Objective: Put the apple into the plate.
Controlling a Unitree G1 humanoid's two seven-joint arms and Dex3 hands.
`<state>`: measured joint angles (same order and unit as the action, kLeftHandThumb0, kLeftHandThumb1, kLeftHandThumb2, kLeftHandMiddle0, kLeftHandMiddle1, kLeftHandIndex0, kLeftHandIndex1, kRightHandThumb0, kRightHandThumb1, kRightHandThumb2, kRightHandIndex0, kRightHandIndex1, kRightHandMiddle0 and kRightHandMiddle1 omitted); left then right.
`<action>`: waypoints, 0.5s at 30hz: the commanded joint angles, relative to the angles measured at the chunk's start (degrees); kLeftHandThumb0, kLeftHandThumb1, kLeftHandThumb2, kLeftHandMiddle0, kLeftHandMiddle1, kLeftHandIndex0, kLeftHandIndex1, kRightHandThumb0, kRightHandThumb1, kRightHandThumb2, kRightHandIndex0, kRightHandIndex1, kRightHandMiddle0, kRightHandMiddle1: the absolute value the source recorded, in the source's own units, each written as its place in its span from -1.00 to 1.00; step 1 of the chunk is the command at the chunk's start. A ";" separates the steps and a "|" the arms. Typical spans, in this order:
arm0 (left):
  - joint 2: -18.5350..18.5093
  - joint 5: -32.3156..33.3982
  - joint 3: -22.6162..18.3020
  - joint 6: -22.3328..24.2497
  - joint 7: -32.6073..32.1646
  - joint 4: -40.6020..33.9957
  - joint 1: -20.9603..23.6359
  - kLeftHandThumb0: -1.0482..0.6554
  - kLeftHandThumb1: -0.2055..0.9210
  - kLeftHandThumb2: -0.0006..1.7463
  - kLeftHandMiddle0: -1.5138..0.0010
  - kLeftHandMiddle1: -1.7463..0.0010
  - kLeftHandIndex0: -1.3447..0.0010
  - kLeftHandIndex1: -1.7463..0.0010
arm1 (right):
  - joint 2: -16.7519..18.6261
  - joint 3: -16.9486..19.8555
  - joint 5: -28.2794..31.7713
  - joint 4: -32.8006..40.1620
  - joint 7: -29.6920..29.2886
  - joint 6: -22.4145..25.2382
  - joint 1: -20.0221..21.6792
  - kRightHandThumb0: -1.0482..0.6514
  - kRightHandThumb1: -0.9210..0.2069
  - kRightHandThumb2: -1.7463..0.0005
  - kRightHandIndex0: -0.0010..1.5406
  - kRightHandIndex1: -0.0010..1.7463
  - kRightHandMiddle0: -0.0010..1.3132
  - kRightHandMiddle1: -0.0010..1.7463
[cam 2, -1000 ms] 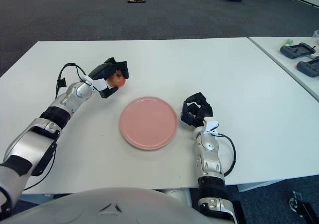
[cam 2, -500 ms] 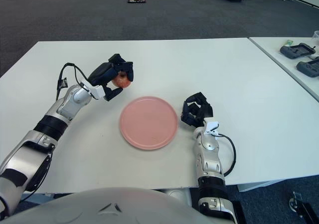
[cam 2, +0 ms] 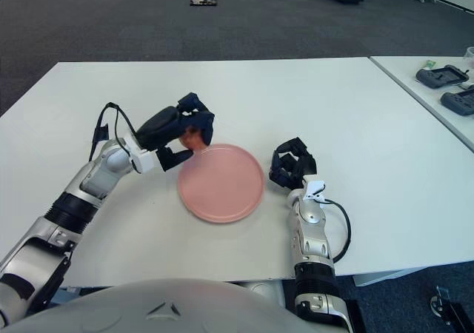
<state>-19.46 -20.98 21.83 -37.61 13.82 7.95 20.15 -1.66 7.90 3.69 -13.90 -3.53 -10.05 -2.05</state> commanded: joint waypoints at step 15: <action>-1.55 -1.80 5.34 -4.22 9.85 -1.90 0.08 0.23 -0.74 0.95 -0.25 -0.84 0.02 -1.00 | 0.27 -0.01 -0.44 -2.55 -0.38 3.01 -1.80 -0.27 -0.23 -0.27 -0.09 0.95 -0.27 1.00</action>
<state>-21.11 -21.41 26.16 -40.90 22.95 6.08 19.51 -1.66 7.85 3.50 -14.26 -3.60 -10.15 -1.78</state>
